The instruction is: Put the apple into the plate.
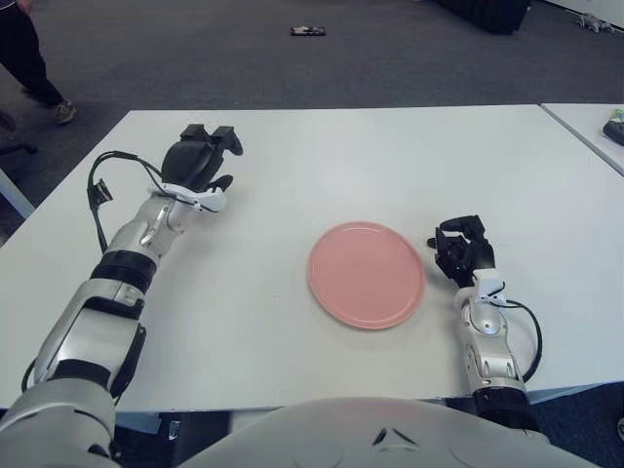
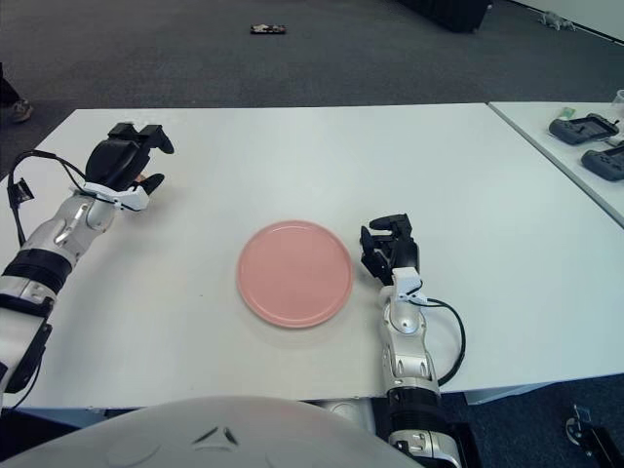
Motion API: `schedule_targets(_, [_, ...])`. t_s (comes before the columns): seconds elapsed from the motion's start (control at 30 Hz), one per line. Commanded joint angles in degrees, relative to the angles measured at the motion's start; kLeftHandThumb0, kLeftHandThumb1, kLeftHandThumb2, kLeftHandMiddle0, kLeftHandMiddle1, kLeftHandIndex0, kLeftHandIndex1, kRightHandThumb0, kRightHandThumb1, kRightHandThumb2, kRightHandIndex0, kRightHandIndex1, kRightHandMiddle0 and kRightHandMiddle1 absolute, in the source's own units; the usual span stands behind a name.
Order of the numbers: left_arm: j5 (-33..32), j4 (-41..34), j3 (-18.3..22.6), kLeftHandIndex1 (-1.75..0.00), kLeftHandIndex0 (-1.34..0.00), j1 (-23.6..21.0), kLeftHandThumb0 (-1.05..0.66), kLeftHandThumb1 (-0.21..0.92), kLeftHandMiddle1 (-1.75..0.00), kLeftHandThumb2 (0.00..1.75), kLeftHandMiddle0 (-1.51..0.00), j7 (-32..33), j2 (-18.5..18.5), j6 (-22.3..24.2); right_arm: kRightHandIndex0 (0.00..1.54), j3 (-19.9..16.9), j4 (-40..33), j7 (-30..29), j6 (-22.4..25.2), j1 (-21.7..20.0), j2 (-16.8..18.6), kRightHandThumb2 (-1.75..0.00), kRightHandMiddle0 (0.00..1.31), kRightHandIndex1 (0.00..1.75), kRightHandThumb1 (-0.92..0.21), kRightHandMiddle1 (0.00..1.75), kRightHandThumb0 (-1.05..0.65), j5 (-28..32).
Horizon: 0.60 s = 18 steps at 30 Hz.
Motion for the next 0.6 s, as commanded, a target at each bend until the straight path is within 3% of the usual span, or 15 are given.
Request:
schedule_targets(0.0, [1.2, 5.6, -1.7, -0.56, 0.00, -5.0, -0.83, 0.36, -0.38, 0.85, 0.00, -1.6, 2.0, -0.6, 0.51, 0.1, -0.1, -0.3, -0.4, -0.6, 0.0, -0.59, 0.22, 1.23, -0.87, 1.75, -0.35, -0.2])
schedule_targets(0.1, [1.9, 7.5, -3.3, -0.31, 0.00, -6.4, -0.90, 0.39, -0.14, 0.82, 0.00, -3.5, 2.5, -0.7, 0.50, 0.0, -0.3, -0.3, 0.5, -0.5, 0.1, -0.59, 0.22, 1.22, -0.87, 1.75, -0.35, 0.0])
schedule_targets(0.2, [2.9, 8.6, -5.0, -0.12, 0.00, -7.4, -0.96, 0.44, -0.04, 0.77, 0.00, -4.6, 3.3, -1.2, 0.51, 0.0, -0.5, -0.3, 0.9, -0.4, 0.2, -0.60, 0.22, 1.23, -0.87, 1.75, -0.35, 0.2])
schedule_targets(0.57, [3.4, 13.5, -8.5, 0.00, 0.00, -9.9, -1.04, 0.54, 0.00, 0.60, 0.00, -8.7, 5.1, -4.0, 0.52, 0.2, -0.3, -0.7, -0.7, -0.2, 0.5, -0.60, 0.22, 1.23, -0.87, 1.75, -0.35, -0.1])
